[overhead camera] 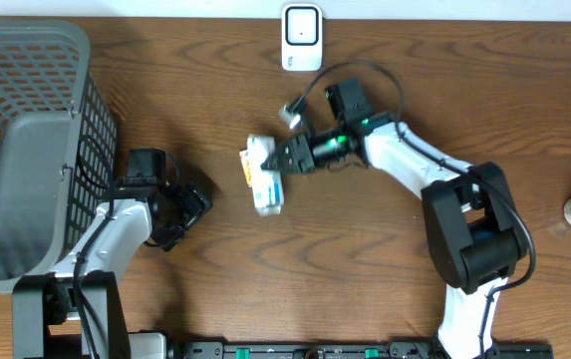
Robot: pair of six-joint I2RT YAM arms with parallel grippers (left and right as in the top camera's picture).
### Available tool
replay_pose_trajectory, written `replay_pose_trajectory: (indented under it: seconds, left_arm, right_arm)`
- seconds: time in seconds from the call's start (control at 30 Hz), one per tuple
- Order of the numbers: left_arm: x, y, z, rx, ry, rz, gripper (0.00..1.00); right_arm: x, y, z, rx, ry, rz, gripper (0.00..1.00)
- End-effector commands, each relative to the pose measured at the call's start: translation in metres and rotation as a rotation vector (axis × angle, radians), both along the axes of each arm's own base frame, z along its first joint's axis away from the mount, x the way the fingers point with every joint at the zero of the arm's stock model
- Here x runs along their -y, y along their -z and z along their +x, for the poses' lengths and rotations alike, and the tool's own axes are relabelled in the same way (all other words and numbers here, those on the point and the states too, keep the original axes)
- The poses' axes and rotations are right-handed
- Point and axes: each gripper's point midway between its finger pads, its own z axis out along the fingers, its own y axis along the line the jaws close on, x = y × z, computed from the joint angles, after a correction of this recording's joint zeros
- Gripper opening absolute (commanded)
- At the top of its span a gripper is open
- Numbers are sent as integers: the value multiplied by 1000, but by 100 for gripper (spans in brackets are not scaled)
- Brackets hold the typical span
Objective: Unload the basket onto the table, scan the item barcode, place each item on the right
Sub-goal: 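Carry the box back and hold it to the white scanner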
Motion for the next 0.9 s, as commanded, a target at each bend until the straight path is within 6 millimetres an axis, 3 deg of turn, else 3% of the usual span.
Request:
replay_pose_trajectory:
  seconds: [0.0,0.17,0.33,0.63,0.87]
  left_arm:
    - [-35,54,-79,-291,-17,182,82]
    - [-35,54,-79,-291,-17,182,82]
    - [-35,54,-79,-291,-17,182,82]
    - [-35,54,-79,-291,-17,182,82]
    - [-35,54,-79,-291,-17,182,83]
  right_arm:
    - [19,9,58,105,207,-181,38]
    - [34,-2,102,262,336,-294,37]
    - [36,-19,122,335,390,-317,38]
    - [74,-15,164,569,524,-543,38]
    - [105,-28,198,811,598,-711,37]
